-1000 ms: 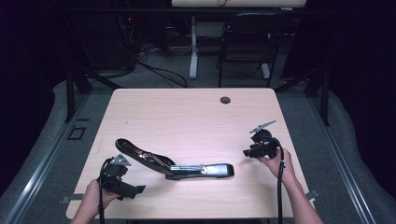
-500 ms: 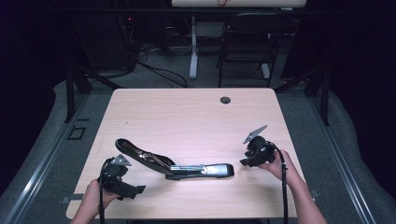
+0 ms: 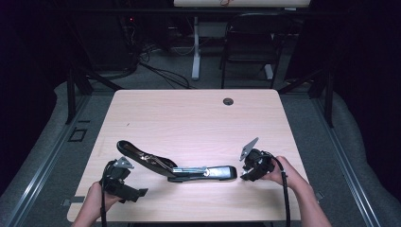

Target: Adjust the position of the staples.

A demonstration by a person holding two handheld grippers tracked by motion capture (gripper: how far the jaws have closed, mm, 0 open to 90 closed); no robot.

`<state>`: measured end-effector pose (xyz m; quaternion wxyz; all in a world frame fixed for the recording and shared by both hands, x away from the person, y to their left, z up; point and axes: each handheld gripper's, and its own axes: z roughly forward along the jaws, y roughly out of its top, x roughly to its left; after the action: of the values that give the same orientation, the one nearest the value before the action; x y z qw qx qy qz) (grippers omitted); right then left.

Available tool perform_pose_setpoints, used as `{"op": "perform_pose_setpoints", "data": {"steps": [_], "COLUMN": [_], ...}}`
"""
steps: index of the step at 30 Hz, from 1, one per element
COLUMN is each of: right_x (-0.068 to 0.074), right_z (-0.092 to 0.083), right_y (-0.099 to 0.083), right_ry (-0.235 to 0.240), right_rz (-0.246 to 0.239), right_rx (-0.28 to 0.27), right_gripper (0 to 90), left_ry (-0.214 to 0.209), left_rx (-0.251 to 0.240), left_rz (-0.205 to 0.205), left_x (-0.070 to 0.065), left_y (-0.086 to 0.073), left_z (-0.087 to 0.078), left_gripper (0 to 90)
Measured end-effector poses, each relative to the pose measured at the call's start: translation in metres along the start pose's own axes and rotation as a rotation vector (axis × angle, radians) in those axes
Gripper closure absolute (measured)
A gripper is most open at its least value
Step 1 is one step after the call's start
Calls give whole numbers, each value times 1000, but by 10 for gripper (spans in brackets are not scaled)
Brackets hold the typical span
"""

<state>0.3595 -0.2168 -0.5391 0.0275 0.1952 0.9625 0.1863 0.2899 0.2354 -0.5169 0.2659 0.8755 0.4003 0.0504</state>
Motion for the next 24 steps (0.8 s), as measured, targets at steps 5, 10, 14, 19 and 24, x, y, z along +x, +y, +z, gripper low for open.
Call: {"op": "perform_pose_setpoints", "data": {"steps": [5, 10, 14, 19, 24], "right_x": [1, 1, -1, -5, -6], "right_z": [5, 5, 0, -8, -9], "right_y": [-1, -1, 0, 6, 6], "right_ry": [8, 12, -7, -57, -142], "right_rz": [-9, -8, 14, 92, 177], "right_rx": [30, 27, 43, 40, 26], "right_gripper": [568, 501, 378, 293, 255], "left_ry": [1, 3, 3, 1, -4], "left_rx": [8, 8, 8, 11, 11], "left_rz": [7, 7, 9, 10, 7], "left_x": [0, 0, 0, 0, 0], "left_y": [0, 0, 0, 0, 0], "left_z": [0, 0, 1, 1, 1], "left_gripper": [1, 1, 1, 1, 1]}}
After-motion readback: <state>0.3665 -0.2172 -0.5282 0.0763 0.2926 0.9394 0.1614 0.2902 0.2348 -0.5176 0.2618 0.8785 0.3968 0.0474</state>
